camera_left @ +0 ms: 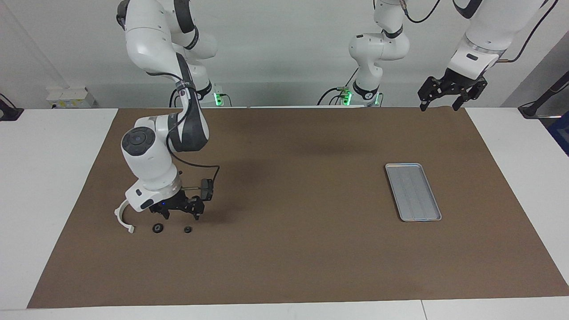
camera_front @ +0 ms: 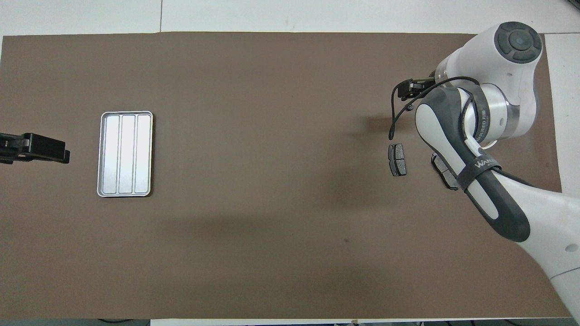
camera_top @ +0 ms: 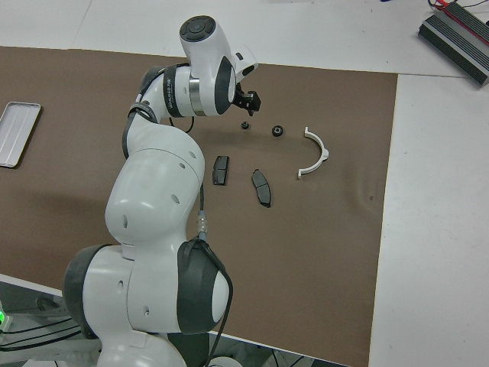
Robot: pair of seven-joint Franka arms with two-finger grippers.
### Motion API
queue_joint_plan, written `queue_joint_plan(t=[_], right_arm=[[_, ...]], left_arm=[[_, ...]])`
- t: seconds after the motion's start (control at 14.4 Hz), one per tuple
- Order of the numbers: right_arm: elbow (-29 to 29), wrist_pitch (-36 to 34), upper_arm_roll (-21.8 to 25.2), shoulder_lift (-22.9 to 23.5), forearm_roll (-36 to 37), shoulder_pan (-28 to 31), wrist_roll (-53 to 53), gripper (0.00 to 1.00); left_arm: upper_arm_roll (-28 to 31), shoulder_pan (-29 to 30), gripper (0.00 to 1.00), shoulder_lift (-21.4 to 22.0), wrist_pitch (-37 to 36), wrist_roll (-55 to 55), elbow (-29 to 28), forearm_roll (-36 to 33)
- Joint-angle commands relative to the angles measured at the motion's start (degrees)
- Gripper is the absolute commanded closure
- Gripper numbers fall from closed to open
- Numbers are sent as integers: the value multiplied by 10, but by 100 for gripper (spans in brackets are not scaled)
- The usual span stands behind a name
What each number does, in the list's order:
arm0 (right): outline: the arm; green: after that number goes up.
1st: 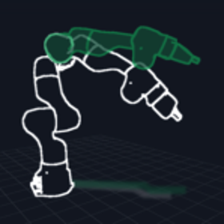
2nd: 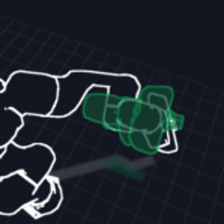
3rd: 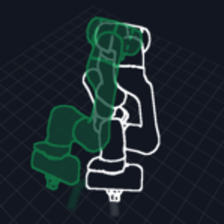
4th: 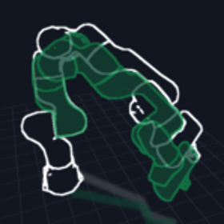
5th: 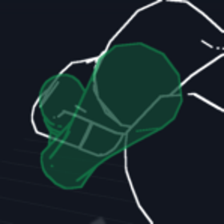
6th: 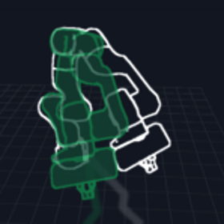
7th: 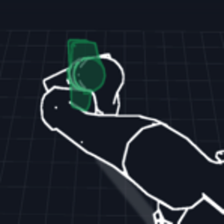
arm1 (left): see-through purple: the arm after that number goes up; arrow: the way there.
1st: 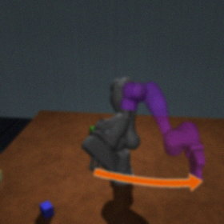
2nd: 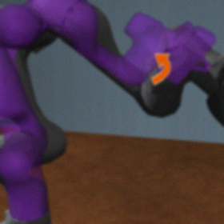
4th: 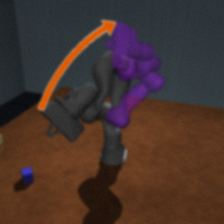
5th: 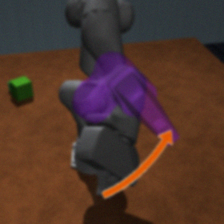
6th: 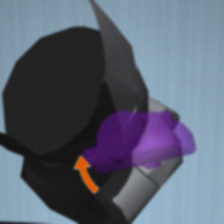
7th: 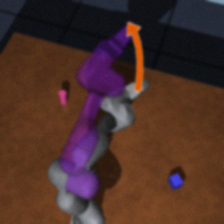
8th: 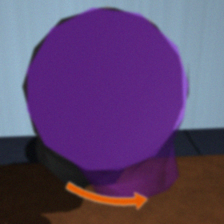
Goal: Place bearing gear from tray to pile
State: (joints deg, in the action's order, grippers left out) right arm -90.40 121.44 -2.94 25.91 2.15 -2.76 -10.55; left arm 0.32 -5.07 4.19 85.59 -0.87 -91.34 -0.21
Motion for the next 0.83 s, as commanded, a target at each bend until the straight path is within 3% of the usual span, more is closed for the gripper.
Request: queue_joint_plan(t=[0.0, 0.62, 0.76], right_arm=[[-9, -16, -3, -24, -4, 10, 16, 0], [-7, -9, -1, -29, -6, 23, 11, 0], [-17, -23, -1, -49, -6, 24, 10, 0]], left_arm=[[7, -6, 0, 4, -6, -1, -3, 7], [7, -6, 0, 4, -6, -1, -3, 7], [7, -6, 0, 4, -6, -1, -3, 7]])
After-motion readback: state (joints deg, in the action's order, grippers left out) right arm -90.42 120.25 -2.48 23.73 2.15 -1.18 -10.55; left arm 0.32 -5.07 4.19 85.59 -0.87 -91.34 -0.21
